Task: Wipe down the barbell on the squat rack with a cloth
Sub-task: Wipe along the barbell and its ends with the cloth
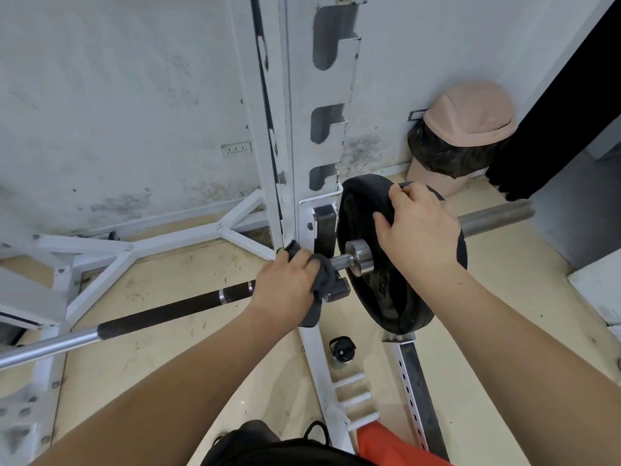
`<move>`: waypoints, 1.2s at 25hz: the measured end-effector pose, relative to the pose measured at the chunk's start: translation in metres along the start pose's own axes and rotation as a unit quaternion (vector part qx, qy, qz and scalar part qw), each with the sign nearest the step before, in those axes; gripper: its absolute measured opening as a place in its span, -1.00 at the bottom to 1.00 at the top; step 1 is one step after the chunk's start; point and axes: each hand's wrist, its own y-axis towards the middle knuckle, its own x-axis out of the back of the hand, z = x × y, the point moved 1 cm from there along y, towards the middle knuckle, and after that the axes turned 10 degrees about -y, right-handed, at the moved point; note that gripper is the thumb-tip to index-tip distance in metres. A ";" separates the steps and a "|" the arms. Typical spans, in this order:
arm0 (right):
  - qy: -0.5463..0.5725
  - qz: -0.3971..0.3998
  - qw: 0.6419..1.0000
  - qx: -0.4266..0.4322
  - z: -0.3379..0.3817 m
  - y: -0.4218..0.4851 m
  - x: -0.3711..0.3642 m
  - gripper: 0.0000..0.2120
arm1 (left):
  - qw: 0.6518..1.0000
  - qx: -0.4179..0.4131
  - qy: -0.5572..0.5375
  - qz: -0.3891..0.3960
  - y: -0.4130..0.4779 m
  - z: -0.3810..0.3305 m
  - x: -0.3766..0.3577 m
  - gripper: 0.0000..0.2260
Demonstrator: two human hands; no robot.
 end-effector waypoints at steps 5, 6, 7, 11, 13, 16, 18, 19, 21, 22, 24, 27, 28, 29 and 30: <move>0.158 0.006 0.976 0.151 0.041 -0.070 0.013 -0.80 | 0.995 0.055 -0.074 0.035 -0.024 0.065 0.019 -0.83; 0.186 0.094 0.973 0.100 0.046 -0.080 0.005 -0.83 | 0.995 0.043 -0.084 0.036 -0.021 0.066 0.020 -0.86; 0.214 0.193 0.957 0.023 0.049 -0.086 -0.008 -0.82 | 0.994 0.027 -0.099 0.032 -0.013 0.058 0.021 -0.87; 0.261 0.374 0.878 -0.147 0.057 -0.090 -0.044 -0.66 | 0.987 -0.004 -0.158 0.039 0.021 0.021 0.008 -0.82; 0.207 0.369 0.895 -0.144 0.064 -0.089 -0.045 -0.63 | 0.988 0.001 -0.151 0.040 0.014 0.029 0.010 -0.81; 0.085 0.367 0.920 -0.112 0.074 -0.084 -0.039 -0.65 | 0.992 0.013 -0.096 0.079 -0.013 0.067 0.025 -0.90; 0.030 0.361 0.927 -0.098 0.081 -0.078 -0.034 -0.66 | 0.990 0.021 -0.070 0.119 -0.022 0.092 0.034 -0.95; 0.013 0.358 0.928 -0.099 0.085 -0.076 -0.031 -0.67 | 0.988 0.009 -0.064 0.139 -0.019 0.099 0.038 -0.92; 0.000 0.361 0.926 -0.112 0.093 -0.074 -0.026 -0.69 | 0.986 -0.035 -0.058 0.150 -0.003 0.096 0.042 -0.88; -0.007 0.365 0.923 -0.118 0.096 -0.073 -0.024 -0.70 | 0.985 -0.058 -0.069 0.149 0.008 0.088 0.043 -0.88; -0.023 0.367 0.921 -0.126 0.101 -0.071 -0.022 -0.71 | 0.978 -0.091 -0.126 0.141 0.030 0.065 0.037 -0.86; -0.031 0.371 0.917 -0.142 0.105 -0.070 -0.025 -0.68 | 0.967 -0.096 -0.197 0.129 0.043 0.054 0.030 -0.84; -0.031 0.376 0.914 -0.150 0.106 -0.070 -0.026 -0.68 | 0.968 -0.097 -0.191 0.132 0.040 0.060 0.032 -0.85; -0.027 0.379 0.910 -0.164 0.106 -0.071 -0.027 -0.70 | 0.971 -0.102 -0.165 0.142 0.035 0.069 0.032 -0.86; -0.018 0.381 0.907 -0.180 0.106 -0.073 -0.028 -0.70 | 0.975 -0.110 -0.121 0.151 0.031 0.077 0.032 -0.86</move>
